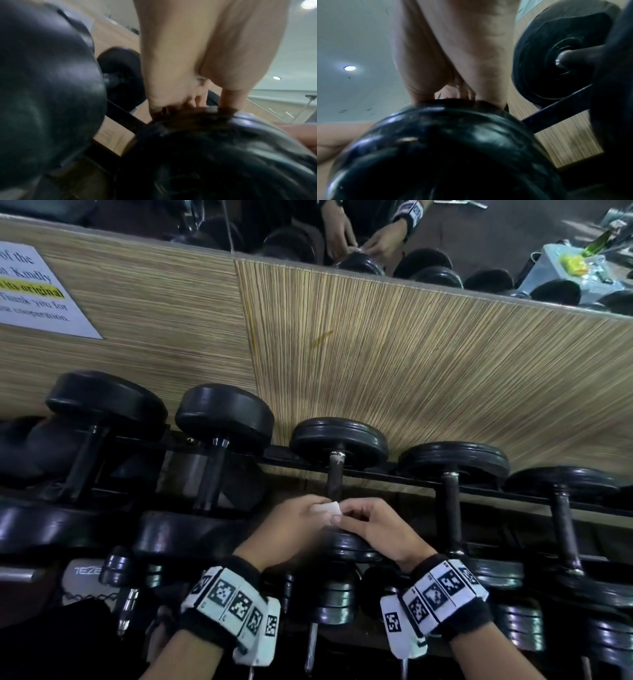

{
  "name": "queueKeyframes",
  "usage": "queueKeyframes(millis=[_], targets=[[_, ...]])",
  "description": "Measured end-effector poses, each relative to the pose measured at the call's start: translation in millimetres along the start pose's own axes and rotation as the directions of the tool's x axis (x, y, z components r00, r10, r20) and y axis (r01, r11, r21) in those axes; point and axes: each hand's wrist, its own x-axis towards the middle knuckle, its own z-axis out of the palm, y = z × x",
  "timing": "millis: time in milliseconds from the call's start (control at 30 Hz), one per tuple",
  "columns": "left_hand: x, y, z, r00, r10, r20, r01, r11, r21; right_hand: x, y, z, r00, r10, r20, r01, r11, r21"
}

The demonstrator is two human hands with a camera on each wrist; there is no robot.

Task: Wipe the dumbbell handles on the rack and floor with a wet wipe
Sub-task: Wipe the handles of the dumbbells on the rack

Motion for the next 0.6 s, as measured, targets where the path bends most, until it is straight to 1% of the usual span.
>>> queueKeyframes(millis=[33, 100, 133, 200, 267, 300, 333, 367, 400, 467, 500, 533, 600], targets=[[5.1, -2.7, 3.7, 0.999, 0.02, 0.027, -0.02, 1.0, -0.004, -4.0, 0.4, 0.0, 1.0, 0.004, -0.027, -0.003, 0.999, 0.041], [13.1, -9.9, 3.6, 1.0, 0.028, 0.008, -0.028, 0.999, -0.017, -9.5, 5.1, 2.6, 0.996, -0.008, -0.09, 0.016, 0.996, 0.089], [15.8, -13.1, 1.9, 0.999, 0.021, -0.034, -0.021, 1.0, -0.015, -10.4, 9.2, 6.4, 0.99, -0.016, -0.139, 0.029, 0.995, 0.091], [20.9, -19.9, -4.0, 0.982, -0.02, -0.187, 0.027, 0.999, 0.035, -8.7, 20.6, 16.2, 0.958, -0.016, -0.288, 0.039, 0.996, 0.075], [26.8, -29.6, -8.5, 0.939, -0.098, -0.329, 0.138, 0.985, 0.101, -6.5, 30.4, 24.6, 0.907, 0.014, -0.422, 0.017, 0.997, 0.07], [31.1, -33.3, -9.5, 0.925, -0.141, -0.353, 0.202, 0.969, 0.141, -5.7, 33.7, 27.7, 0.885, 0.026, -0.465, 0.007, 0.998, 0.07], [35.7, -34.6, -9.4, 0.923, -0.19, -0.334, 0.263, 0.946, 0.19, -6.1, 35.2, 30.3, 0.867, 0.029, -0.497, -0.002, 0.999, 0.054], [41.1, -34.2, -8.3, 0.931, -0.238, -0.277, 0.303, 0.926, 0.226, -6.5, 35.5, 32.4, 0.853, 0.022, -0.521, -0.006, 0.999, 0.033], [46.7, -32.8, -6.6, 0.942, -0.28, -0.185, 0.318, 0.921, 0.225, -6.9, 35.1, 33.9, 0.843, 0.011, -0.538, -0.003, 1.0, 0.016], [52.7, -24.6, -1.8, 0.948, -0.313, 0.05, 0.307, 0.946, 0.109, -7.4, 34.1, 36.7, 0.829, -0.002, -0.559, 0.017, 1.0, 0.023], [53.9, -21.8, -0.1, 0.942, -0.308, 0.132, 0.305, 0.951, 0.042, -7.3, 33.8, 37.8, 0.823, -0.002, -0.568, 0.027, 0.999, 0.035], [54.1, -21.5, 0.9, 0.939, -0.3, 0.17, 0.307, 0.952, -0.014, -7.4, 33.8, 38.4, 0.815, -0.006, -0.579, 0.037, 0.998, 0.043], [52.2, -25.0, 1.3, 0.938, -0.303, 0.17, 0.32, 0.944, -0.084, -7.7, 34.9, 39.7, 0.79, -0.024, -0.613, 0.072, 0.996, 0.054]])
